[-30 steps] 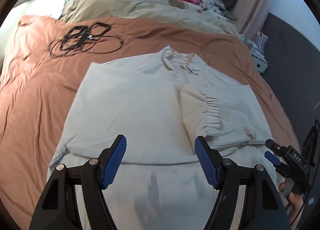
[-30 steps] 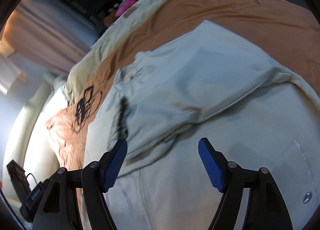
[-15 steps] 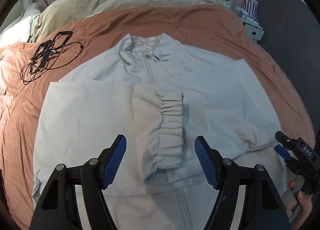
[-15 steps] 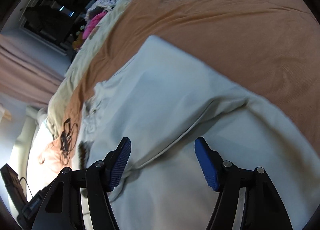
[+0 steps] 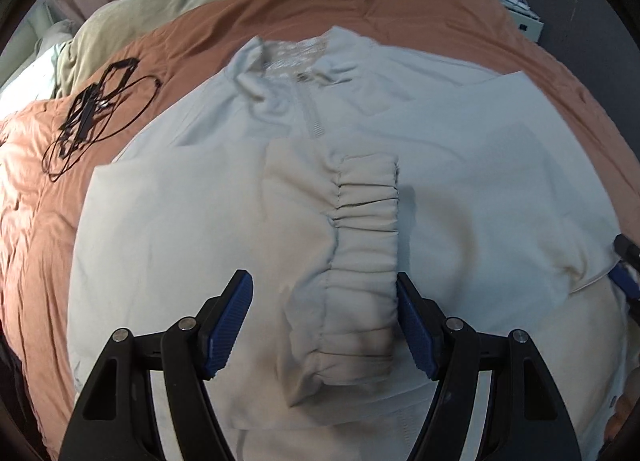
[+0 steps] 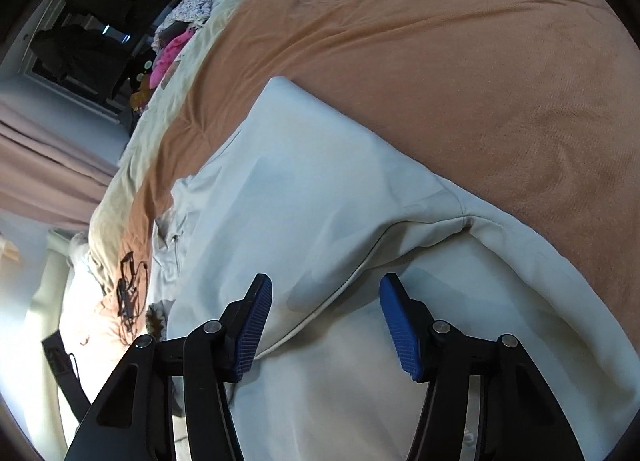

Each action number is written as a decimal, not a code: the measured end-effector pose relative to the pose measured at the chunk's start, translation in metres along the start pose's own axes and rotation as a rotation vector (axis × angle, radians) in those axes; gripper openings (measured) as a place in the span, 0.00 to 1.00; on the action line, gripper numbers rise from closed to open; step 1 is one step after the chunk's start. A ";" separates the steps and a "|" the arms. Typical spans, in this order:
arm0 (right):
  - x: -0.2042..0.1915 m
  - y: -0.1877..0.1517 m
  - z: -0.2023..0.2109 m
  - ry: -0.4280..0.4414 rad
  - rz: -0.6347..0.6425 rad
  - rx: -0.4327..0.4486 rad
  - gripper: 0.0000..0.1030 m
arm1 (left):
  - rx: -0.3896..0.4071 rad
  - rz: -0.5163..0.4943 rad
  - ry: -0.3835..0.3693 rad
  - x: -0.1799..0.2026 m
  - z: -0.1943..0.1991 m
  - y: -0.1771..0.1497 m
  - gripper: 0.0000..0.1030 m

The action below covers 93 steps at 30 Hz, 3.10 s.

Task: Fold large clothes

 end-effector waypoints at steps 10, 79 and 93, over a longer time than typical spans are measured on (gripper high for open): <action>0.010 0.004 0.000 0.055 -0.079 -0.011 0.42 | 0.035 0.150 0.036 -0.091 0.035 -0.028 0.69; 0.020 -0.072 0.188 0.072 0.211 0.170 0.77 | 0.263 0.399 -0.187 -0.122 0.174 -0.178 0.62; 0.062 -0.131 0.288 0.039 0.383 0.215 0.85 | 0.406 0.403 -0.114 -0.114 0.279 -0.295 0.62</action>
Point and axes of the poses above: each gripper's, at about its wrist camera, not at the fingertips, and z roughly against the way its jaws point, x to its right, y to its top, the point moved 8 cm from there along -z, roughly the way its jaws point, and after that the axes turned 13 degrees about -z, right-handed, at the moved point
